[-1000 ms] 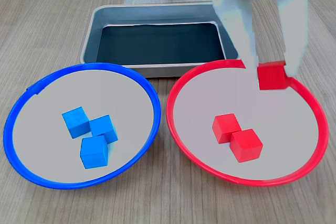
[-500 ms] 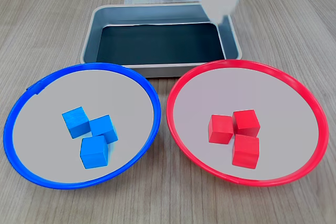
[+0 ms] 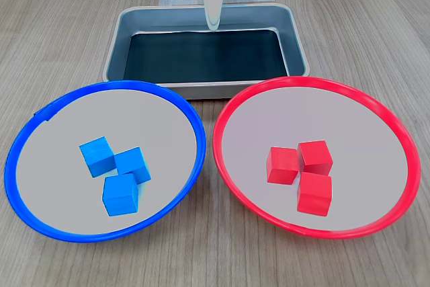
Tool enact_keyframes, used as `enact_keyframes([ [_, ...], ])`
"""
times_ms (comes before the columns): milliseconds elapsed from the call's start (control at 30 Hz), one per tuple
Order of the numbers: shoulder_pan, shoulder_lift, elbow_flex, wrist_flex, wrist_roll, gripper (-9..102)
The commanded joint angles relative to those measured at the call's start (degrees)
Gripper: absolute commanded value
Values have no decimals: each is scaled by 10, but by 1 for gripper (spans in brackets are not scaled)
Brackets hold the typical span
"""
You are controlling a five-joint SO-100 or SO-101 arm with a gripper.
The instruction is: Move six blocks tray to matching dishes
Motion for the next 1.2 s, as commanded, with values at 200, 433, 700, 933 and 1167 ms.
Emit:
enact_keyframes([
  [200, 1, 112, 8, 114, 17, 0],
  [433, -2, 112, 8, 114, 13, 0],
  [700, -8, 112, 8, 114, 6, 0],
  [933, -8, 112, 8, 114, 5, 0],
  [1167, -8, 112, 8, 114, 5, 0],
])
